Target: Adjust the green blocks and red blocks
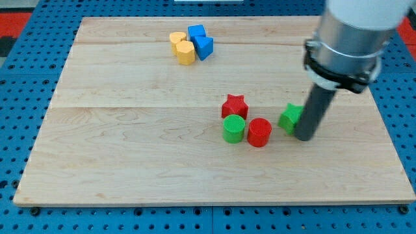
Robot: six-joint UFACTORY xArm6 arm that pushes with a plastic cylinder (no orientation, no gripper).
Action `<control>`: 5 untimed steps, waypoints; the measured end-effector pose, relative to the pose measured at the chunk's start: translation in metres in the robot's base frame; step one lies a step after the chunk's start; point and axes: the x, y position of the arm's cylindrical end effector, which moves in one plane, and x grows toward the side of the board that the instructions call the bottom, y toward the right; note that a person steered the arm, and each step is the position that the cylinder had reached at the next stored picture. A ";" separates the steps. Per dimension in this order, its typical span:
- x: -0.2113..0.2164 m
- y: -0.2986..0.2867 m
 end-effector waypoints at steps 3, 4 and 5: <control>-0.034 -0.018; -0.048 -0.042; -0.118 -0.015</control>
